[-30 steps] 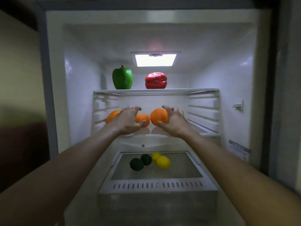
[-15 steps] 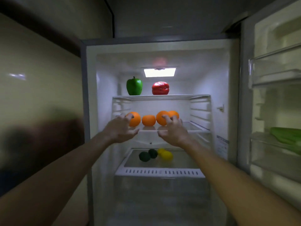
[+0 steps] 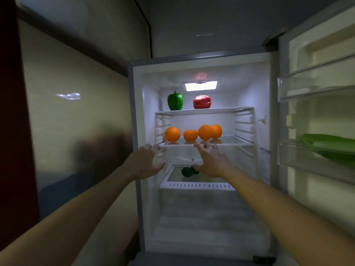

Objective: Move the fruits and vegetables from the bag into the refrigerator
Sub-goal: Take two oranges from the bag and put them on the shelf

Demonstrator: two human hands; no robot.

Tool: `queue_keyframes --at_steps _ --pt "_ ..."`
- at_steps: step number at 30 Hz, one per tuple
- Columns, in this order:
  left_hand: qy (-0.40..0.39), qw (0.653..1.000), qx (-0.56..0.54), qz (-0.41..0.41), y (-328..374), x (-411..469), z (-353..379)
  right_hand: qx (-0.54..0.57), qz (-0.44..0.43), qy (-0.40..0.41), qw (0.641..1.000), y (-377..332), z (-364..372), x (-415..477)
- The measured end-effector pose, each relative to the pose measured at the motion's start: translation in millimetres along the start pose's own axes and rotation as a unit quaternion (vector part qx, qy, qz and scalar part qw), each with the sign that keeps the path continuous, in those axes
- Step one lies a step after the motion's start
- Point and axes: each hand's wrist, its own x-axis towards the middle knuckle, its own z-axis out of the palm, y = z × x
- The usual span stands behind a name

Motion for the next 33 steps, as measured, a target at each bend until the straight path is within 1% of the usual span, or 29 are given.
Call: queue_keyframes --at_steps 8,13,19,23,26,33 --pt "-0.024 0.999 -0.04 -0.01 13 -90 -22 0.012 0.04 -0.026 0.999 -48 -24 -85" --pt "-0.043 0.998 -0.034 -0.03 25 -155 -38 -0.01 0.039 -0.043 0.998 -77 -49 -149" --pt "-0.084 0.994 -0.057 -0.03 39 -222 -62 0.006 0.039 -0.055 0.998 -101 -80 -208" --pt "-0.084 0.994 -0.053 -0.041 44 -250 -74 0.014 0.054 -0.076 0.996 -108 -96 -238" --pt "-0.101 0.992 -0.061 -0.051 52 -265 -80 0.001 0.071 -0.088 0.994 -108 -105 -257" --pt "-0.108 0.991 -0.065 -0.052 89 -291 -94 -0.041 0.064 -0.109 0.991 -96 -129 -309"
